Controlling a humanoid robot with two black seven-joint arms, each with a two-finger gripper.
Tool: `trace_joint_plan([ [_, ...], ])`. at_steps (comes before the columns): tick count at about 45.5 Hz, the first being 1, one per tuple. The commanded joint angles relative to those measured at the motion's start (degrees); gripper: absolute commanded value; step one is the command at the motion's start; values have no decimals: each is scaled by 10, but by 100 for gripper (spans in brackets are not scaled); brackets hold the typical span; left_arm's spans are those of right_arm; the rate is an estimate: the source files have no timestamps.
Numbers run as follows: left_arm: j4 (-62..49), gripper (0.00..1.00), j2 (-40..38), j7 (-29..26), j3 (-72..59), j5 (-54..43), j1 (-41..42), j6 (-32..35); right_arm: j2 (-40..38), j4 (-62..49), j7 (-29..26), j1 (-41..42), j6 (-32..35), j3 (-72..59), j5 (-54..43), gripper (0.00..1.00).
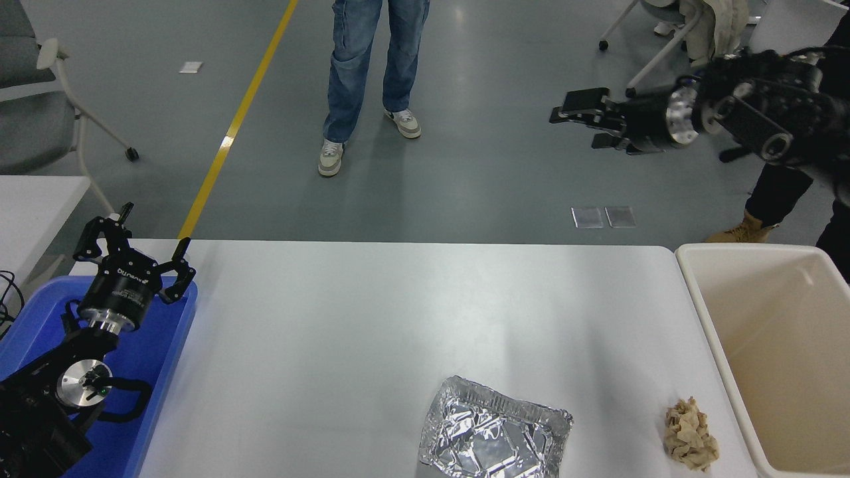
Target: Clean the table surface
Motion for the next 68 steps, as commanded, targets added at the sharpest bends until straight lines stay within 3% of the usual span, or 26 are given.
trace_joint_plan([
  [1,0,100,0,0,0,0,0,0,106,0,-1,12,7,-19,-124,99],
  [16,0,100,0,0,0,0,0,0,107,52,0,10,24,-141,-142,99],
  [40,1,100,0,0,0,0,0,1,107,268,0,42,35,-152,-320,99],
  [55,1,100,0,0,0,0,0,0,43,402,0,53,34,-156,-337,99],
  [68,0,100,0,0,0,0,0,1,33,398,-1,2,27,-137,-342,99],
])
